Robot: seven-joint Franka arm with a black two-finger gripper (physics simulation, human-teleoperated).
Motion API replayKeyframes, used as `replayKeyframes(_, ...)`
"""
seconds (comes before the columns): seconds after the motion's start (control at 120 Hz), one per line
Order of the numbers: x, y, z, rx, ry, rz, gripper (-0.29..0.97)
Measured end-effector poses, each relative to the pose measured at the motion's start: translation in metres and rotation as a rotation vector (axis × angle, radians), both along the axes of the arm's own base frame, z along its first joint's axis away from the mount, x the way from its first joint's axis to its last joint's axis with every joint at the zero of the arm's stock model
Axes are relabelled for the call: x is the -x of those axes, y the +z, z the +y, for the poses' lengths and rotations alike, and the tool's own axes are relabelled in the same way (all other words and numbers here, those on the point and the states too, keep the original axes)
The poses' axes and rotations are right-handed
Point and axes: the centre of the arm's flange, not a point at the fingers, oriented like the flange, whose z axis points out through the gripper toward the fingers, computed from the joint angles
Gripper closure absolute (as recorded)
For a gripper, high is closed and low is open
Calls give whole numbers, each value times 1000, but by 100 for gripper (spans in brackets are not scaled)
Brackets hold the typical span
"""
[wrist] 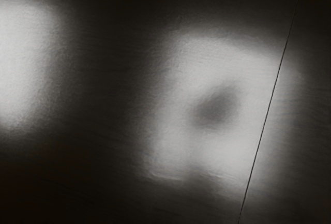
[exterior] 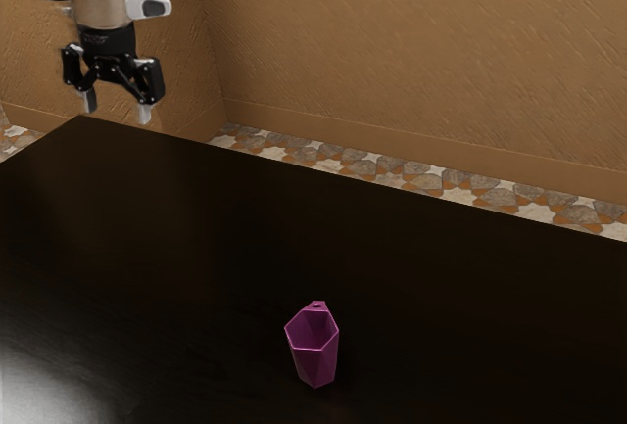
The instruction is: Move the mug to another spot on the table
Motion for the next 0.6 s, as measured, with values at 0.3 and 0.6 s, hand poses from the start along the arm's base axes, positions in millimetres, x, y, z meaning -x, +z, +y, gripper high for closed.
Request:
replayKeyframes(0.3, -24, -32, -36, -4, -22, -8, 0)
replayKeyframes(0.6, -39, -134, -164, 40, -93, -75, 0)
